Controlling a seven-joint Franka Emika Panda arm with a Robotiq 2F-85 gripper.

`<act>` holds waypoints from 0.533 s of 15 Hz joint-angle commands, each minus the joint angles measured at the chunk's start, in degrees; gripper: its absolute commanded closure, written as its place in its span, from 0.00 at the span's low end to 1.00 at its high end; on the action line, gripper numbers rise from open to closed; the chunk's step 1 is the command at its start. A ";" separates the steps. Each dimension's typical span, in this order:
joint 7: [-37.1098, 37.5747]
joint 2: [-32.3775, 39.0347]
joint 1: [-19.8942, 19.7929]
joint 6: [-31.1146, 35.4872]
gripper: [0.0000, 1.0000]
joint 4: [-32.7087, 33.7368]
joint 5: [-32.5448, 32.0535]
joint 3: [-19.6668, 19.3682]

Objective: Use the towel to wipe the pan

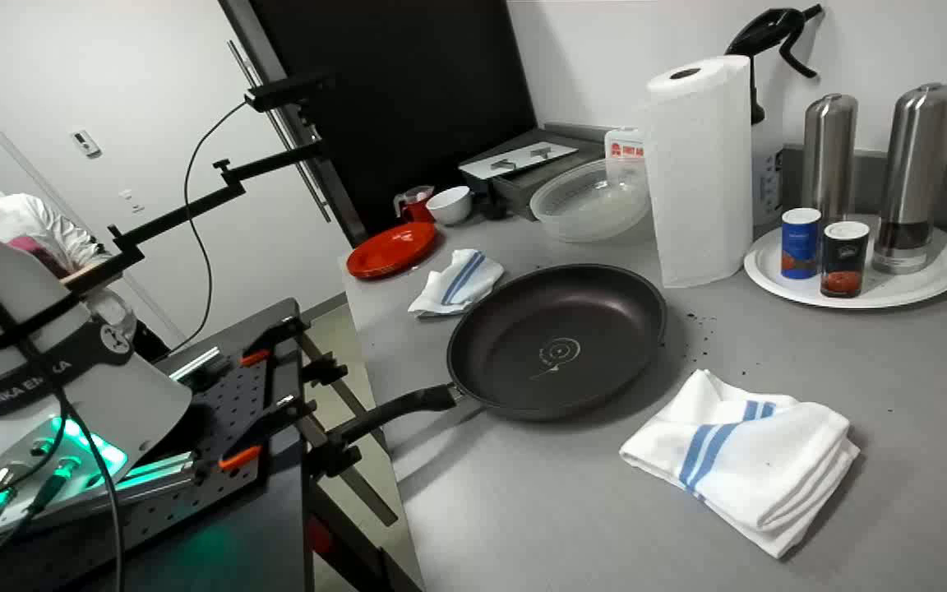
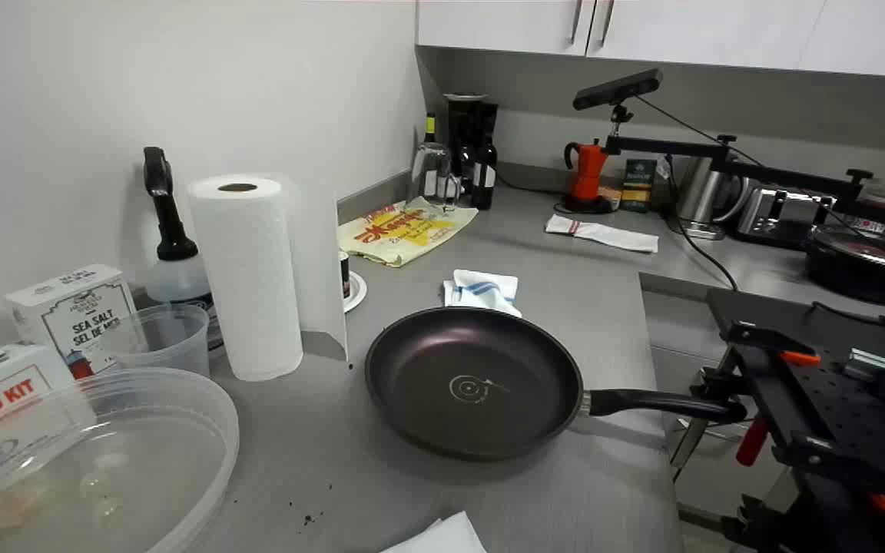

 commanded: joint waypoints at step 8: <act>-0.69 0.44 -1.39 0.49 0.00 0.15 0.51 1.02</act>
